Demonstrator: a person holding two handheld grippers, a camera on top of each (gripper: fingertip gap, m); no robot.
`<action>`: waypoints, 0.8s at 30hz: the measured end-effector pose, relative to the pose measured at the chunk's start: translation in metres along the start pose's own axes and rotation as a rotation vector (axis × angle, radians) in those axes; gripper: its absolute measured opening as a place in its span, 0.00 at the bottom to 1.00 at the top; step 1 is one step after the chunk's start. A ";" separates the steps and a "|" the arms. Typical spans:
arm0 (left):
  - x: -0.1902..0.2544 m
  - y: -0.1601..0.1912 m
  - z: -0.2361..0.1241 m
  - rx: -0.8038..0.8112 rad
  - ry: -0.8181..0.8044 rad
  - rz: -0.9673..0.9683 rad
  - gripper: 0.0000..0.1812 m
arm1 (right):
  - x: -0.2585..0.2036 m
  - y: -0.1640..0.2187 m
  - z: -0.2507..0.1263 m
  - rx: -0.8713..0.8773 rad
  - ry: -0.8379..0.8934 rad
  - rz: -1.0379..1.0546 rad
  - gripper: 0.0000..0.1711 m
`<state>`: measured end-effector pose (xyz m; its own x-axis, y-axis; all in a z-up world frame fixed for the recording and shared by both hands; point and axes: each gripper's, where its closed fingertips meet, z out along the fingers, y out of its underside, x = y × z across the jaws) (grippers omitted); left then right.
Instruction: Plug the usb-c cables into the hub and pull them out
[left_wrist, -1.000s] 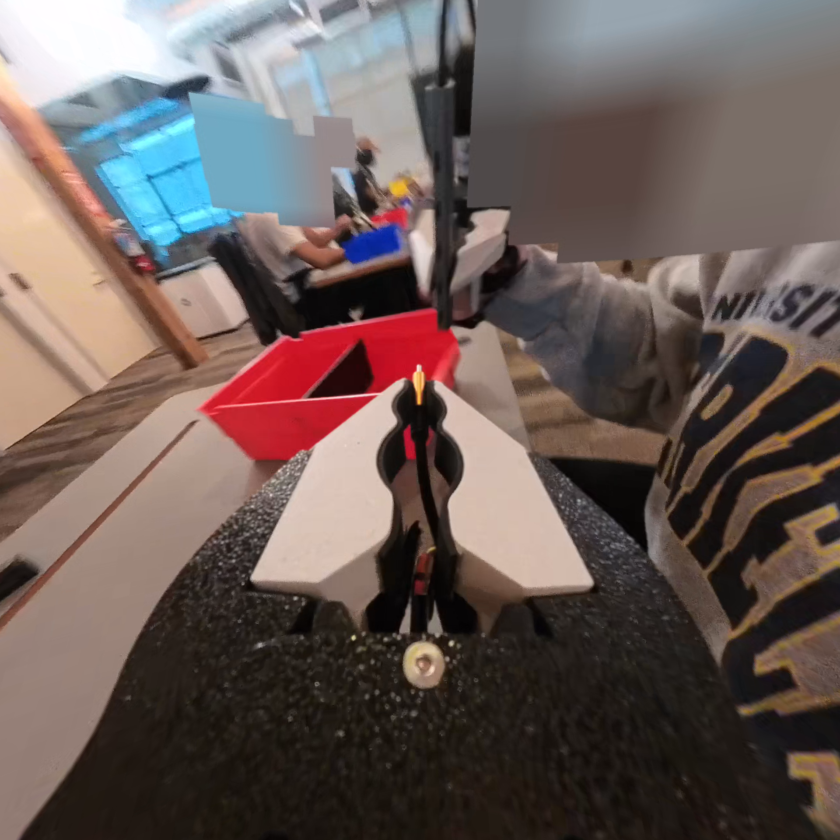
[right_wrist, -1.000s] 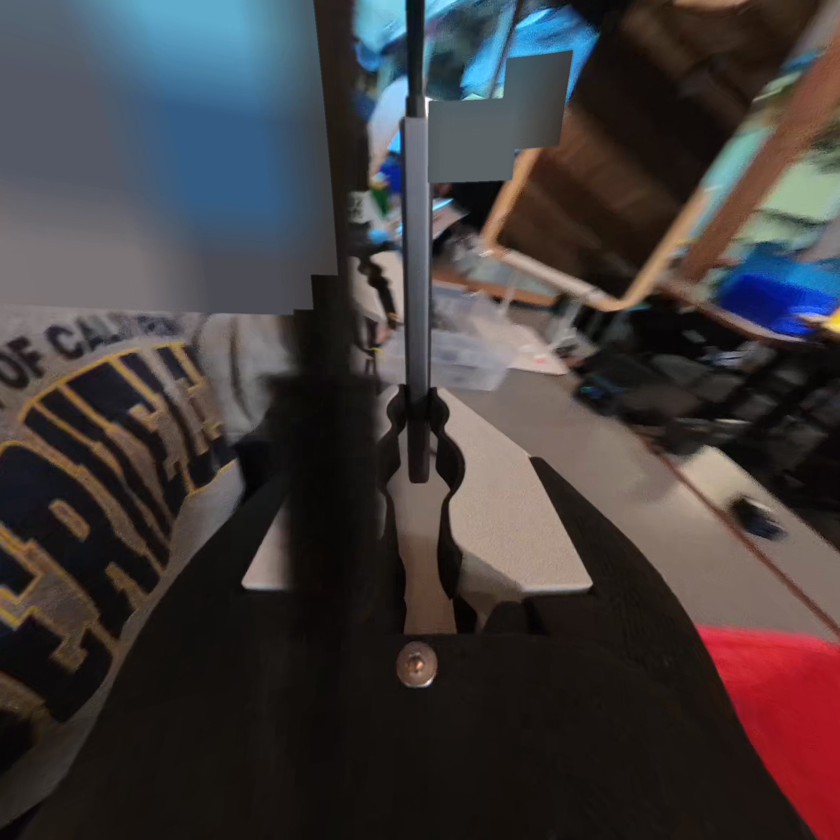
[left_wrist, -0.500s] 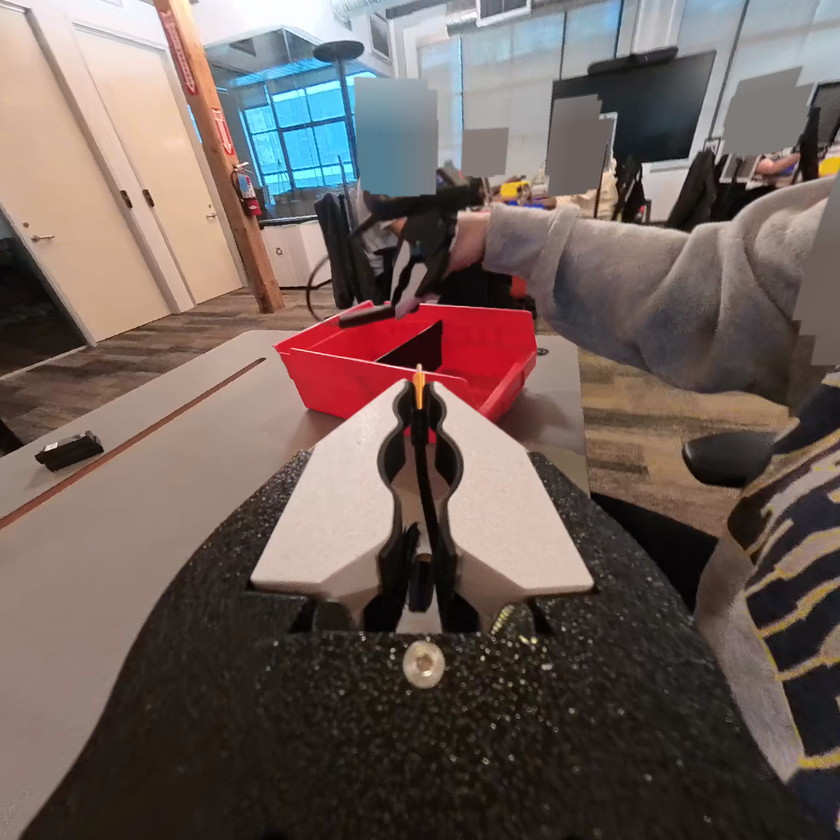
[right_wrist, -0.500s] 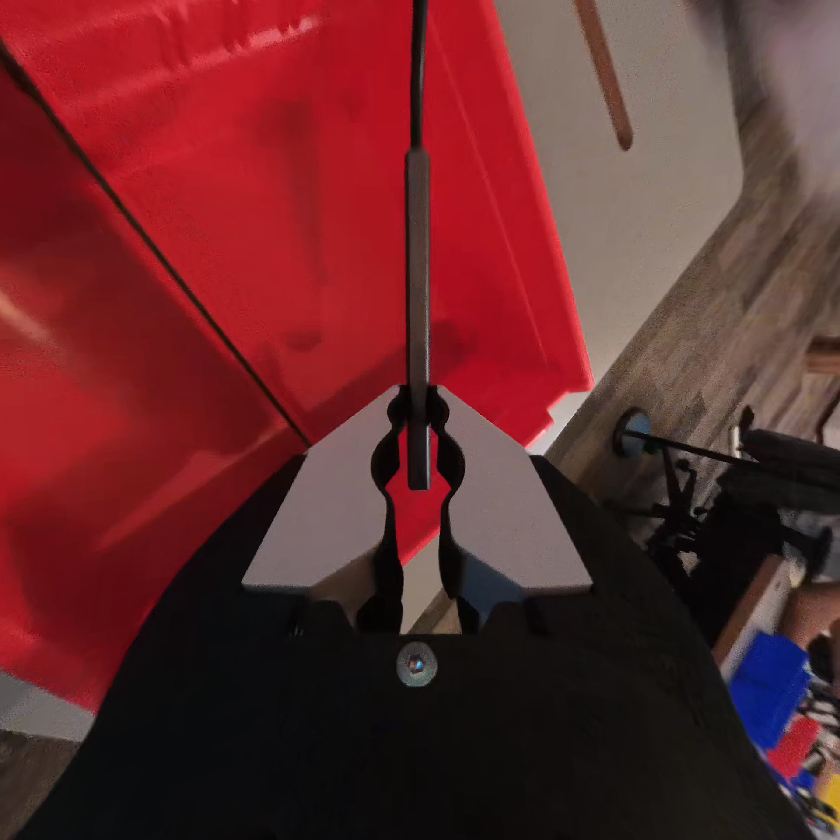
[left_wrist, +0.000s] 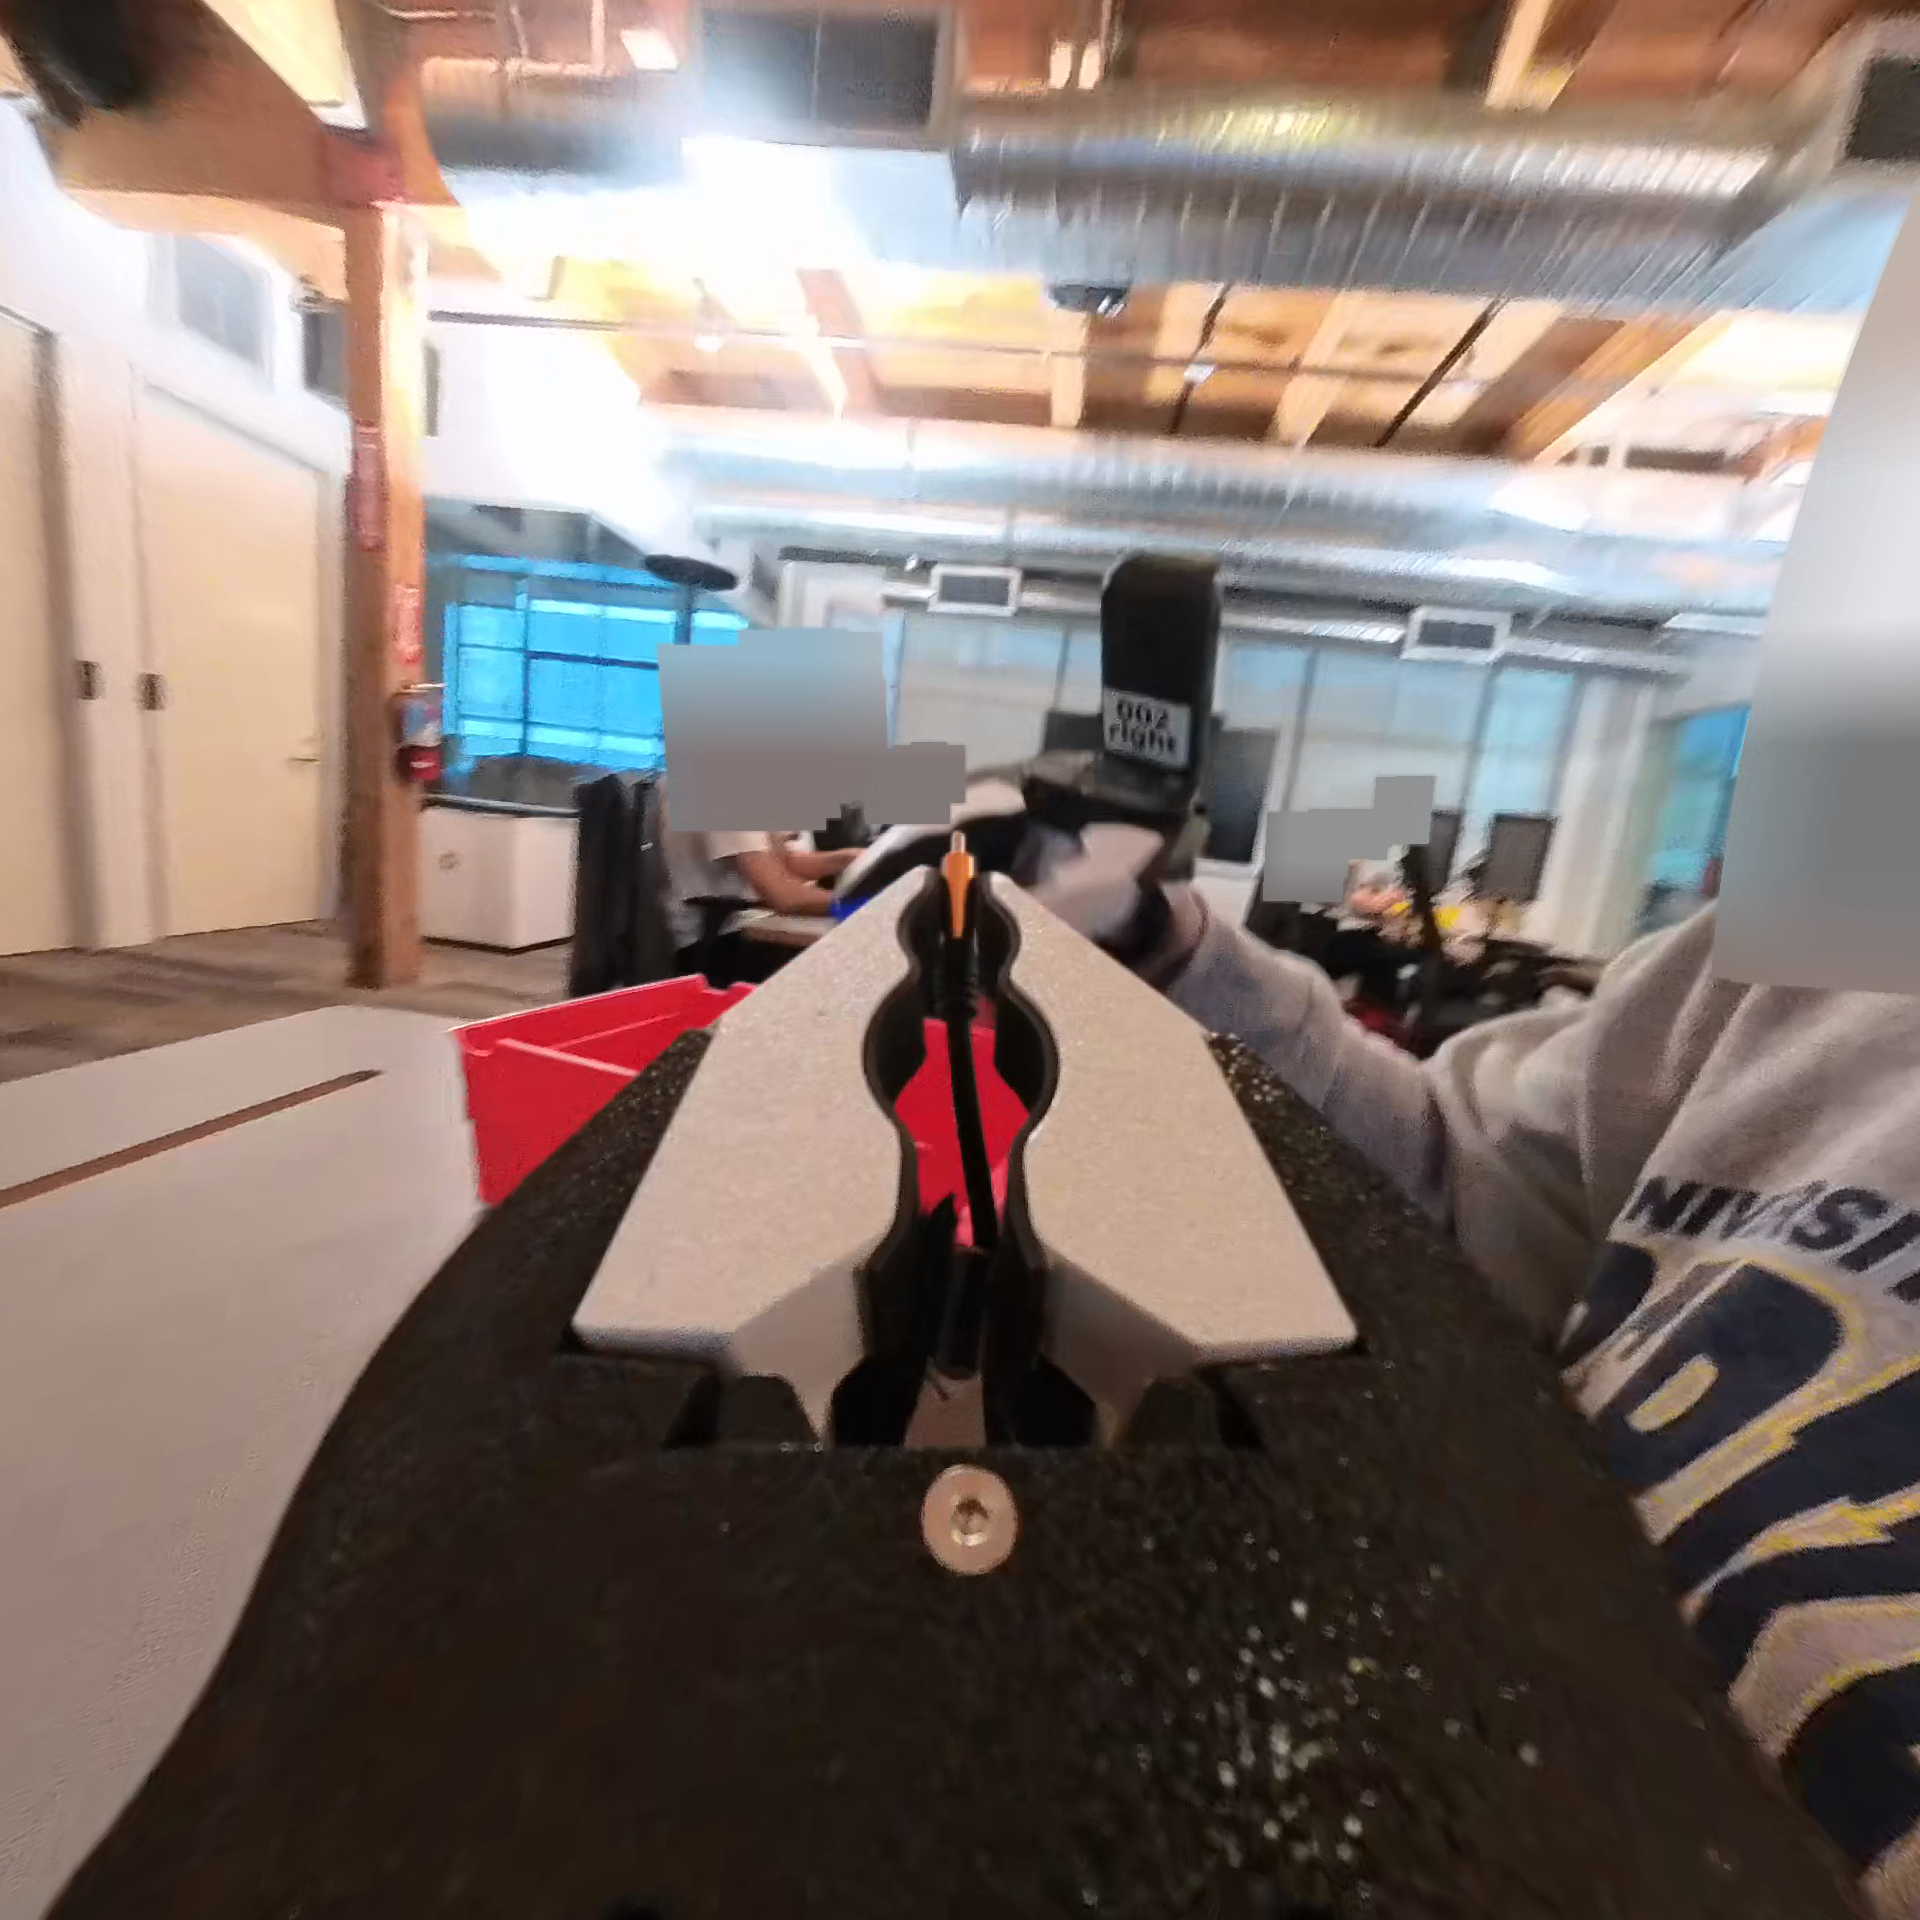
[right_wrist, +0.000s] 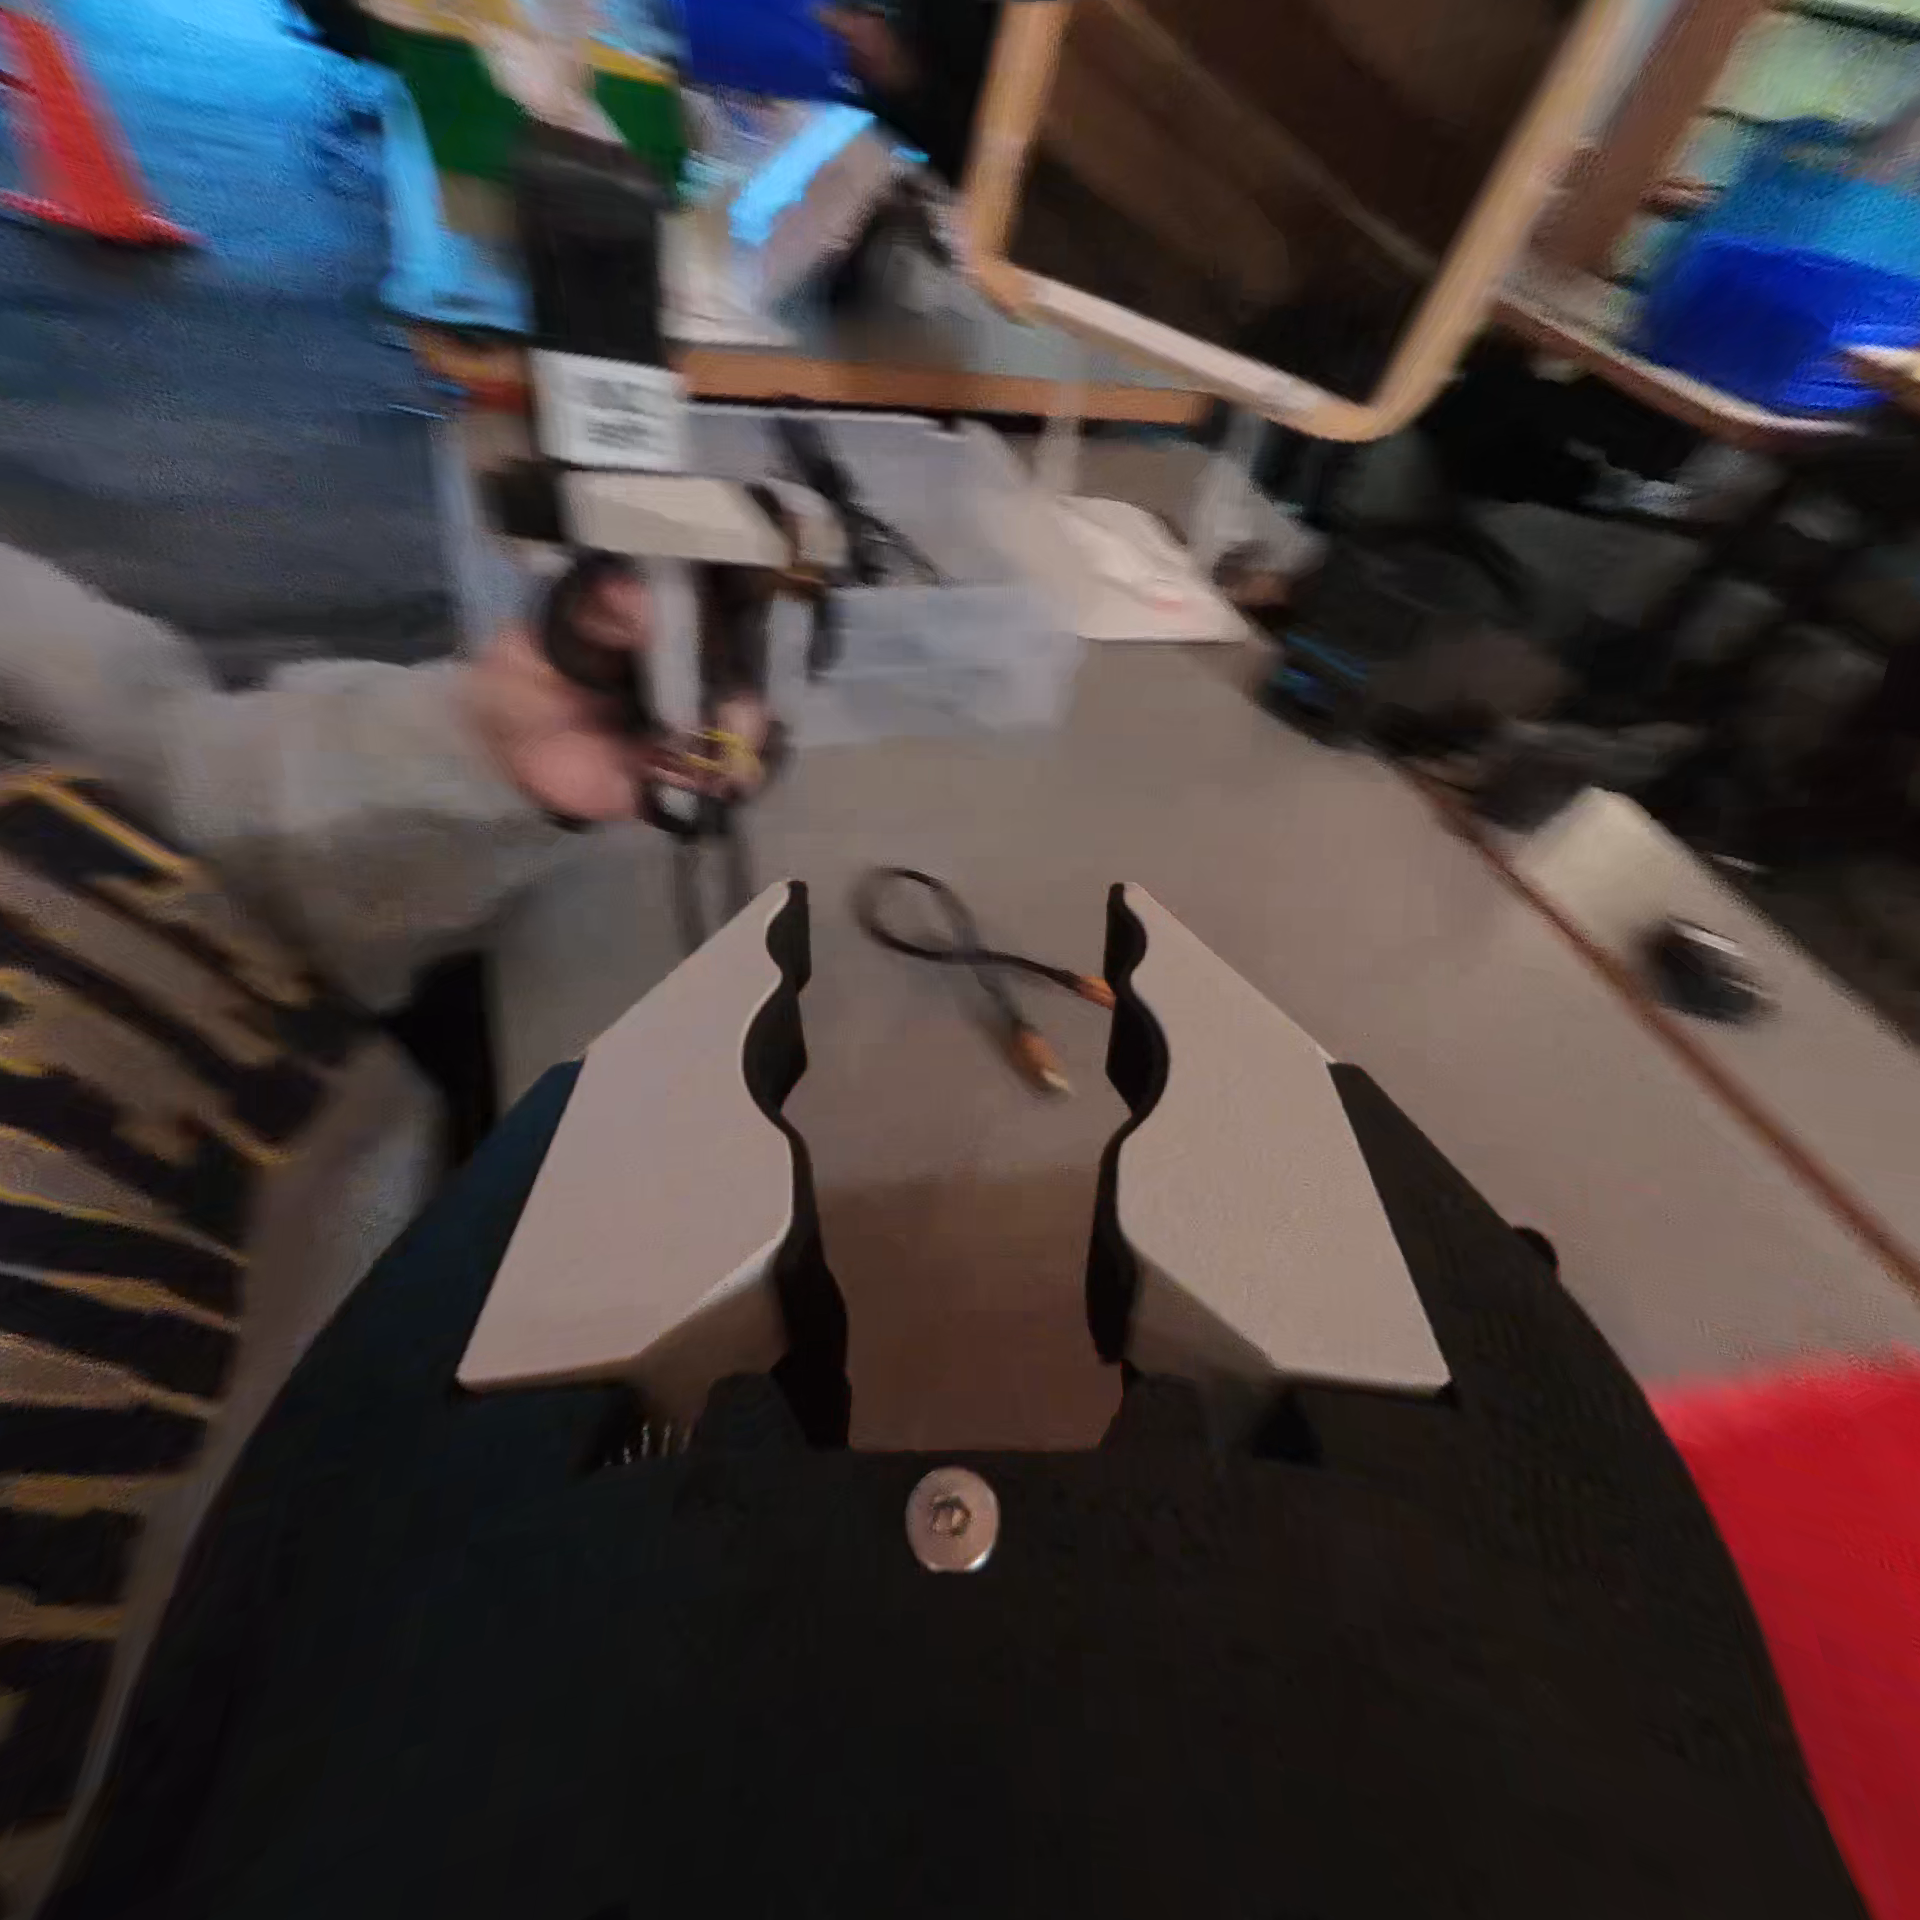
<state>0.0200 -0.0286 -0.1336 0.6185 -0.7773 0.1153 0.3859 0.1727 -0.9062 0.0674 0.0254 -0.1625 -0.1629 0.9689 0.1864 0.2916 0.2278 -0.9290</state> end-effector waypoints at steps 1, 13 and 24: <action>0.000 -0.001 0.002 0.021 0.020 -0.027 0.02 | -0.027 -0.002 0.018 0.014 -0.081 0.008 0.34; -0.001 0.001 0.004 0.014 0.019 -0.102 0.26 | -0.045 0.021 0.036 -0.065 -0.065 -0.089 0.00; -0.111 0.135 -0.088 -0.959 -0.536 0.190 0.34 | 0.091 0.161 -0.138 -0.812 0.568 -0.039 0.00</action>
<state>-0.0570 0.0277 -0.3048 0.9161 -0.3860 -0.1080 -0.2919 -0.4576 -0.8399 0.2292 0.1639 -0.2510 0.2280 0.8136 0.5348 0.8877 0.0519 -0.4574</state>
